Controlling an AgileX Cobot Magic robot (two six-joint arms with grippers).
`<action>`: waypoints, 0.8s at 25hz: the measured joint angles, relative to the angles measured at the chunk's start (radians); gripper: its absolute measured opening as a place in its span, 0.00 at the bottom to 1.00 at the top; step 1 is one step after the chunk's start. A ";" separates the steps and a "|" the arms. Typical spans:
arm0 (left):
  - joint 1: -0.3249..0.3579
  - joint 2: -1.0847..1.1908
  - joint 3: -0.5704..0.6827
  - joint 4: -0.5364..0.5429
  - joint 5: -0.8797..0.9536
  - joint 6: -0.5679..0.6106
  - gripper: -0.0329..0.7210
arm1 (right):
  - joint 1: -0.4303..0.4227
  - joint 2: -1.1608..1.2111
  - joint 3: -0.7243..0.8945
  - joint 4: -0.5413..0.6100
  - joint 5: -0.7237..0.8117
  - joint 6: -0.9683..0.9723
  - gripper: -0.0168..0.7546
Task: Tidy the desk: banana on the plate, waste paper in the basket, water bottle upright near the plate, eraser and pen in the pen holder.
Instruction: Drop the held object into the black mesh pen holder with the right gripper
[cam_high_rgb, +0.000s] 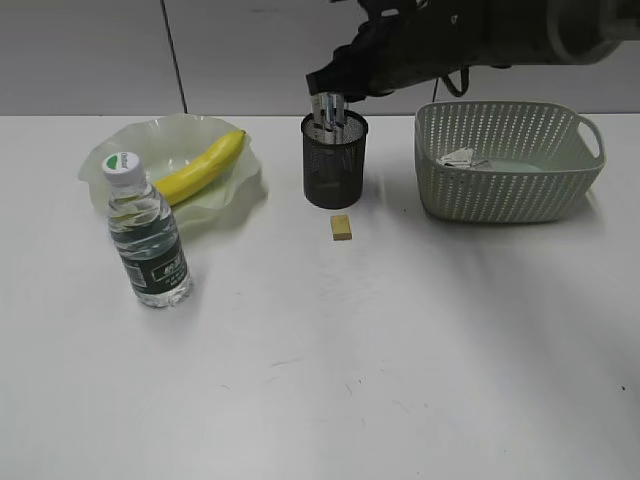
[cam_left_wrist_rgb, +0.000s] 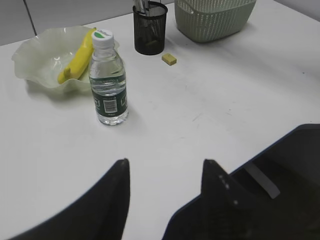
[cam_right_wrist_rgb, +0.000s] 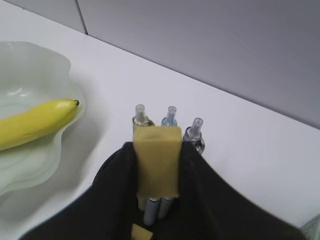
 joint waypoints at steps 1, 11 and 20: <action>0.000 0.000 0.000 0.000 0.000 0.000 0.51 | 0.000 0.008 0.000 0.001 -0.003 0.000 0.29; 0.000 0.000 0.000 0.000 0.000 0.000 0.51 | 0.000 0.048 0.000 0.014 0.012 0.000 0.32; 0.000 0.000 0.000 0.000 0.000 0.000 0.51 | 0.000 0.064 0.000 0.083 0.012 0.000 0.60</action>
